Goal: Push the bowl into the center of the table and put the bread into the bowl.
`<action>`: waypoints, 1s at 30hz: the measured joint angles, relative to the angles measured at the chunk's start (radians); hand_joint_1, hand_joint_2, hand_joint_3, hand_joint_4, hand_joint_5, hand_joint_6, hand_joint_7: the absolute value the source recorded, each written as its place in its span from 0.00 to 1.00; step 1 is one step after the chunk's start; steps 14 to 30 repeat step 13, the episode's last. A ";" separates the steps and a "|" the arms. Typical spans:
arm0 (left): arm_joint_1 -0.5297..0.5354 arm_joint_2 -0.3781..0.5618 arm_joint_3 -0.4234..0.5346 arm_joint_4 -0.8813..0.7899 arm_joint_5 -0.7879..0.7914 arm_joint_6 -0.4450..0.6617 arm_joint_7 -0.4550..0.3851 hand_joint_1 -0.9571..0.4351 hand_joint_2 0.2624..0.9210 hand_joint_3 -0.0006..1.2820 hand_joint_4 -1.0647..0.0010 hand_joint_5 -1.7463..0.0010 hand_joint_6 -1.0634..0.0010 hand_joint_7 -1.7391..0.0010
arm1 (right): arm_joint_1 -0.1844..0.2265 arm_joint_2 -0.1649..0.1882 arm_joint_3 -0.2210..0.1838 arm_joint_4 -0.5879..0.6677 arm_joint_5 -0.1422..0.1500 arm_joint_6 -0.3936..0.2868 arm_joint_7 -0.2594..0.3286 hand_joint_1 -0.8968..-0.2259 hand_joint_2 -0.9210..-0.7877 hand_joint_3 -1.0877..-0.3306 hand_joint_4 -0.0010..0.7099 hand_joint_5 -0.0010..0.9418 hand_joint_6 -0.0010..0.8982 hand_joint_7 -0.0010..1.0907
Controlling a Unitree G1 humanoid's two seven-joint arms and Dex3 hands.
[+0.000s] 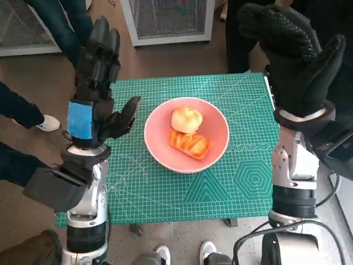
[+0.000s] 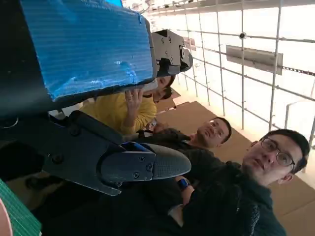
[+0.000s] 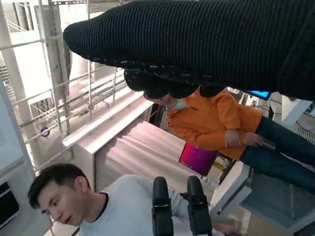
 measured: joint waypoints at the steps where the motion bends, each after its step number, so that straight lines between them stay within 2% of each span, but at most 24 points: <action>1: 0.000 0.003 0.002 0.003 0.000 -0.004 -0.001 0.15 1.00 0.34 0.87 0.99 0.92 0.88 | -0.003 0.000 0.001 0.006 0.000 -0.002 0.000 0.38 0.00 0.45 0.44 0.00 0.27 0.38; 10: -0.010 0.024 0.007 0.026 0.000 -0.024 -0.008 0.15 1.00 0.35 0.87 0.99 0.91 0.88 | -0.023 0.002 0.010 0.036 0.000 -0.010 -0.005 0.35 0.00 0.44 0.43 0.00 0.26 0.39; 30: -0.016 0.031 0.008 0.032 0.000 -0.030 -0.011 0.15 1.00 0.35 0.87 0.99 0.91 0.88 | -0.025 0.002 0.011 0.045 0.000 -0.011 -0.008 0.34 0.00 0.44 0.42 0.00 0.26 0.39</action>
